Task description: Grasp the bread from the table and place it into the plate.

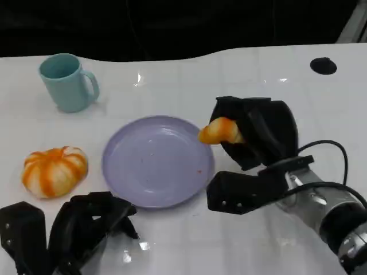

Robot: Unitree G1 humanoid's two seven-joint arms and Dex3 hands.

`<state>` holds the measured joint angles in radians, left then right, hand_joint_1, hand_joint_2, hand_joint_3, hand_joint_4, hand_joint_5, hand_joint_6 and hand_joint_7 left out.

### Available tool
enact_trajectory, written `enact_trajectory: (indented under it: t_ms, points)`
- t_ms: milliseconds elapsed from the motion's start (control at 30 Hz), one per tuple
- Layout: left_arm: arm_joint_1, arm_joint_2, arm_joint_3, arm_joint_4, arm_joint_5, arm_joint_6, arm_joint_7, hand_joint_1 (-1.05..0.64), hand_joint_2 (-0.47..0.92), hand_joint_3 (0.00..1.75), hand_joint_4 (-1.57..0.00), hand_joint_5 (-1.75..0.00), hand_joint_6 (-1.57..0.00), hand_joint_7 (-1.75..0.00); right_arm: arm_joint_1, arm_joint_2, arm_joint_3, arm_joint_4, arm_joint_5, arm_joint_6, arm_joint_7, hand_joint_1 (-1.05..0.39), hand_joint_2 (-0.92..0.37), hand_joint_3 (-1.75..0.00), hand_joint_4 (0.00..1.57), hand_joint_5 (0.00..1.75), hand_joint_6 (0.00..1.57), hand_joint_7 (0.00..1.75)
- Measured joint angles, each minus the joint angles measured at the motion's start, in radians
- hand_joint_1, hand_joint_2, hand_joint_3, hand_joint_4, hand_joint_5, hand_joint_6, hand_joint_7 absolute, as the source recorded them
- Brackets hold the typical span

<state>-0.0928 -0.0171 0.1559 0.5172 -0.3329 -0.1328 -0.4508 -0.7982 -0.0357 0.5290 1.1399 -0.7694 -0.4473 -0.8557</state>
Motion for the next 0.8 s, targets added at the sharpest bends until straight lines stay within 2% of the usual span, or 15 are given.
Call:
enact_trajectory:
  t_ms: [200, 400, 800]
  points:
    - [-0.002, 0.000, 0.000, 0.009, 0.000, -0.011, 0.000, -1.05, 0.69, 0.06, -0.95, -1.47, -1.57, -0.32, -0.015, 0.042, 0.013, 0.025, -0.002, -0.009, 0.000, -0.44, -0.34, -1.75, 1.50, 1.75, 1.28, 1.75]
    - [-0.003, 0.001, 0.000, 0.013, 0.002, -0.018, 0.000, -1.05, 0.69, 0.06, -0.95, -1.47, -1.57, -0.32, -0.025, 0.068, 0.017, 0.029, 0.001, -0.008, 0.068, -0.29, -0.21, -1.75, 1.37, 1.75, 1.15, 1.75]
    - [-0.002, 0.002, -0.001, 0.013, 0.002, -0.019, -0.001, -1.05, 0.69, 0.07, -0.95, -1.48, -1.57, -0.32, -0.036, 0.131, 0.036, 0.054, 0.000, -0.009, 0.084, -0.23, -0.17, -1.74, 1.22, 1.75, 0.99, 1.75]
